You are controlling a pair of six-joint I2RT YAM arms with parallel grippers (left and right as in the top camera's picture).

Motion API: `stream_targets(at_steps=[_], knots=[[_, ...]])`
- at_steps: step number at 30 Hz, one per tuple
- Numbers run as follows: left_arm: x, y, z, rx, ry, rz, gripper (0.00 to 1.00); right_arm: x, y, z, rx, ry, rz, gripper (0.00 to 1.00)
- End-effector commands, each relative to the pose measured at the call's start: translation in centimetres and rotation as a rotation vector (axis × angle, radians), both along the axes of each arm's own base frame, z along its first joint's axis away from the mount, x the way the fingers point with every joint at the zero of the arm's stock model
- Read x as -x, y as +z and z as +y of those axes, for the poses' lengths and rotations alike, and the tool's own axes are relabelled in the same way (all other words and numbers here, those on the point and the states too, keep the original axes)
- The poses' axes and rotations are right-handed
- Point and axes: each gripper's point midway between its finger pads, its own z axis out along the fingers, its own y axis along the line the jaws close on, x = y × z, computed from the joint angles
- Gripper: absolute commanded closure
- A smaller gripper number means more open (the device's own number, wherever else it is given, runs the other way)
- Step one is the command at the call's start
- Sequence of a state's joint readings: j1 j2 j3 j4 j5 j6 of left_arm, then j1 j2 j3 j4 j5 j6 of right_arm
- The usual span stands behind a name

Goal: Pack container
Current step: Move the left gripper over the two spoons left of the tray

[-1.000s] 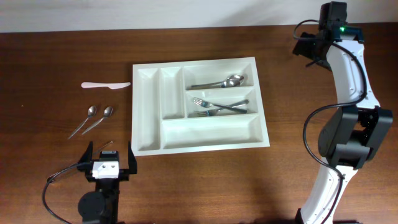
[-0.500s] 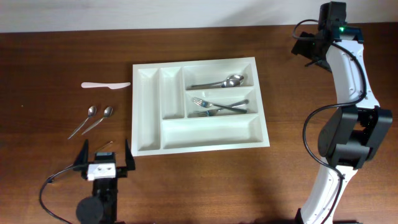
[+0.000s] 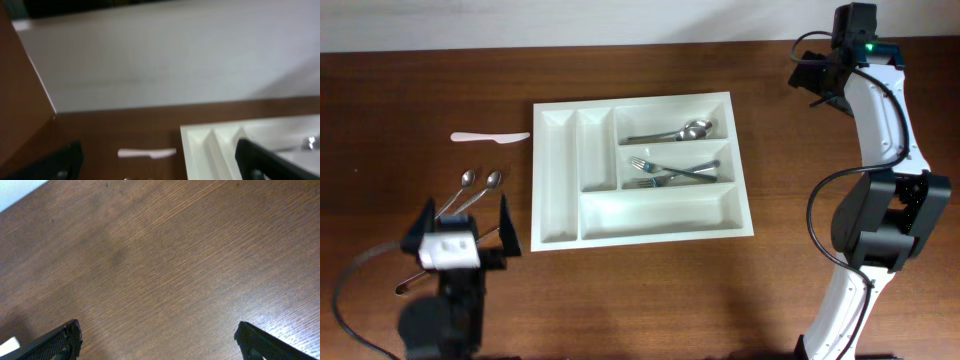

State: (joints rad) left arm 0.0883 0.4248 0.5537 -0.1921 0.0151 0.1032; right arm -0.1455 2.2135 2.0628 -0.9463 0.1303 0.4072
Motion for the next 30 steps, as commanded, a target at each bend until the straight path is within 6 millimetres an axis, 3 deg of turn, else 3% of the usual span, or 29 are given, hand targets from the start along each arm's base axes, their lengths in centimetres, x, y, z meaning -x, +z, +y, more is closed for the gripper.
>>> stream_targets(at_steps=[1, 8, 13, 17, 22, 27, 30], knots=[[-2.5, 1.0, 0.6, 0.022, 0.019, 0.115, 0.01, -0.3, -0.3, -0.1, -0.001, -0.006, 0.0, 0.01], [-8.1, -1.0, 0.4, 0.068, -0.019, 0.505, 0.01, -0.3, -0.3, -0.1, -0.001, -0.006, 0.0, 0.01], [-10.4, -3.5, -0.9, 0.128, -0.1, 0.686, 0.01, -0.3, -0.3, -0.1, -0.001, -0.006, 0.0, 0.01], [-10.5, -4.6, -5.2, 0.25, -0.338, 0.736, 0.01, -0.3, -0.3, -0.1, -0.001, -0.006, 0.0, 0.01], [-9.4, -2.7, -9.8, 0.382, -0.622, 0.702, 0.01, -0.3, -0.3, -0.1, -0.001, -0.007, 0.0, 0.01], [-7.9, -0.4, -12.7, 0.474, -0.835, 0.659, 0.01, -0.3, -0.3, -0.1, -0.001, -0.006, 0.0, 0.01], [-7.5, 0.1, -13.3, 0.492, -0.883, 0.651, 0.01, -0.3, -0.3, -0.1, -0.001, -0.006, 0.0, 0.01]])
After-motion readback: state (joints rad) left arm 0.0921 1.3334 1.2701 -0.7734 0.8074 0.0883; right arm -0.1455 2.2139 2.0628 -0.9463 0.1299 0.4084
